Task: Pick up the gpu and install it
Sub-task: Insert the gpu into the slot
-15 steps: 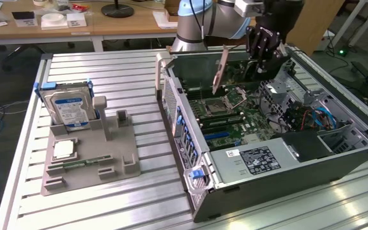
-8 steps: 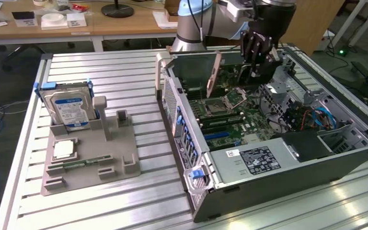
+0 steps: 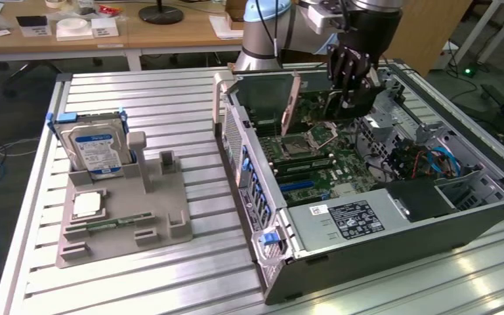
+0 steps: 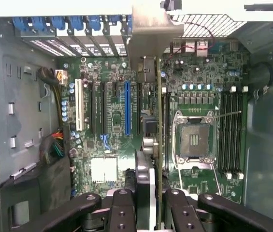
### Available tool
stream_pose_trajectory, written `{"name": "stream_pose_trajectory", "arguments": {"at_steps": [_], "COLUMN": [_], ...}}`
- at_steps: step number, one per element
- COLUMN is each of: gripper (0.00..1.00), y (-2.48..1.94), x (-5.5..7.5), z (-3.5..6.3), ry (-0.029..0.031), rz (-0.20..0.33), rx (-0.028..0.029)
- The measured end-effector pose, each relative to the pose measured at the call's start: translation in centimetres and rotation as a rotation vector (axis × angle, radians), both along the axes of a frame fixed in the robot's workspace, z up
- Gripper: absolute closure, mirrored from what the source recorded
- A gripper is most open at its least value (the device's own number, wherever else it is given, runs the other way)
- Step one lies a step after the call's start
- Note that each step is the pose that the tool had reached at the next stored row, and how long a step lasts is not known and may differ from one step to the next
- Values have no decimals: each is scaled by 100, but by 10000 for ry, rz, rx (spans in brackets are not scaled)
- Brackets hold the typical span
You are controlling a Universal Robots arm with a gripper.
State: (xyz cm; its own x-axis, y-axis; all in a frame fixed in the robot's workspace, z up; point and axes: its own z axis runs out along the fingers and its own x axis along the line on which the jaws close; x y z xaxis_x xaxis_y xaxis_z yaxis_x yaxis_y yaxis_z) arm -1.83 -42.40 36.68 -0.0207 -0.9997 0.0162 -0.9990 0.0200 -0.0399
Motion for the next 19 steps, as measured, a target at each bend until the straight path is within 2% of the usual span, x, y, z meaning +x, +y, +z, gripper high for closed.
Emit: {"name": "stream_pose_trajectory", "arguments": {"at_steps": [3, 4, 7, 13, 15, 19], "gripper": [72, 72, 72, 72, 72, 72], "y": [0, 0, -21, -146, -160, -161], "x": [-28, -43, -75, -125, -149, -212], "z": [-19, -31, -61, -90, -108, -178], "ry": [-236, -253, -253, -254, -255, -254], "rz": [0, -2, 0, -3, 0, -1], "rx": [2, 10, 6, 10, 11, 9]}}
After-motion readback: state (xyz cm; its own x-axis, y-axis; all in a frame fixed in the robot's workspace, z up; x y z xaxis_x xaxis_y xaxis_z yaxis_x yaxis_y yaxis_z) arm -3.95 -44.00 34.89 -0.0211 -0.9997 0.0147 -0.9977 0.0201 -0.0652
